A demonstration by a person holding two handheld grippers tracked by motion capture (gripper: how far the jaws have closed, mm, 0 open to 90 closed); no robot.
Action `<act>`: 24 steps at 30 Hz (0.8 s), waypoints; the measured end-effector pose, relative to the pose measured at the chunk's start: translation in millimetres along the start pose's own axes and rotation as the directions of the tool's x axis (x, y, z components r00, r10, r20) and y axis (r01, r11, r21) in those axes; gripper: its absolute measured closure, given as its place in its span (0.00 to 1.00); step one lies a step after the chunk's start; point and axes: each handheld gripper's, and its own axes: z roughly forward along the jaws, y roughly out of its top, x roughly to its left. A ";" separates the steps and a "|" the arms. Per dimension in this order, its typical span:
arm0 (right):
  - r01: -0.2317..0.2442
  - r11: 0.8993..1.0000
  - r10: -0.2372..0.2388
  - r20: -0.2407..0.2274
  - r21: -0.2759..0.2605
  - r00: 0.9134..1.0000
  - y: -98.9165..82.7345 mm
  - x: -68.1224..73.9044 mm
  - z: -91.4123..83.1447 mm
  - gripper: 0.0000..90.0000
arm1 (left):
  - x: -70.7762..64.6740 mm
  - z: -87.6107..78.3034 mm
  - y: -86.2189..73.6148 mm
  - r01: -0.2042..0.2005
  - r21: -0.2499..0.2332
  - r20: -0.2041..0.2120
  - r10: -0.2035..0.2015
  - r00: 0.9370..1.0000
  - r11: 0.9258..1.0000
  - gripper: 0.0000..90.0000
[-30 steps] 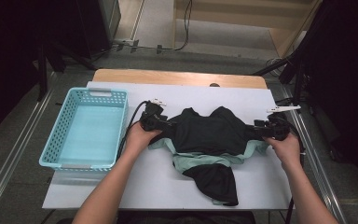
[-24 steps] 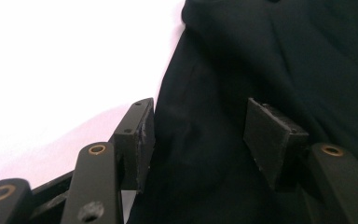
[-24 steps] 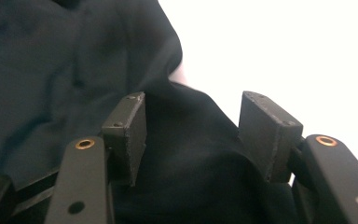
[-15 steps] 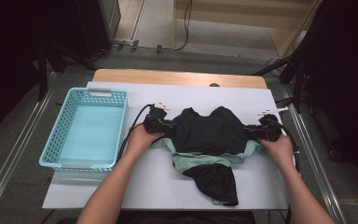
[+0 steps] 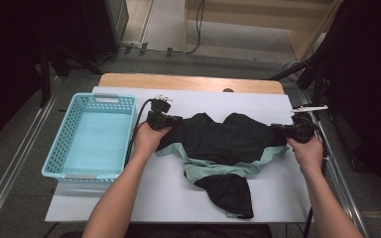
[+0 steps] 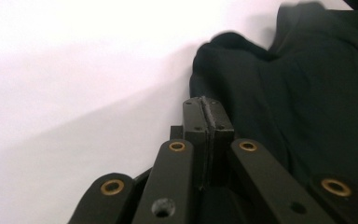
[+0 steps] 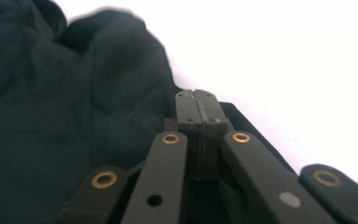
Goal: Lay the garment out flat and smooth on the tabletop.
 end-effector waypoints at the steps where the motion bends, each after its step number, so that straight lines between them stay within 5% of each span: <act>1: 0.002 1.000 -0.002 0.003 -0.008 1.000 2.2 -1.2 -2.3 0.98 | -0.6 -1.9 3.2 0.006 -0.007 -0.002 -0.006 1.000 1.000 1.00; 9: 0.006 0.998 -0.004 0.033 -0.060 0.999 27.7 -8.5 -27.3 0.98 | -7.7 -13.6 29.0 -0.018 -0.029 -0.010 0.018 1.000 0.999 1.00; 16: 0.001 0.998 0.003 0.061 -0.070 0.998 39.4 -13.1 -32.7 0.98 | -9.4 -22.3 52.1 -0.025 -0.053 -0.017 0.025 1.000 0.998 1.00; 24: 0.036 0.990 -0.020 0.122 -0.137 0.992 76.1 -14.1 -68.5 0.98 | -11.9 -43.9 90.6 -0.029 -0.157 -0.035 0.024 0.999 0.987 1.00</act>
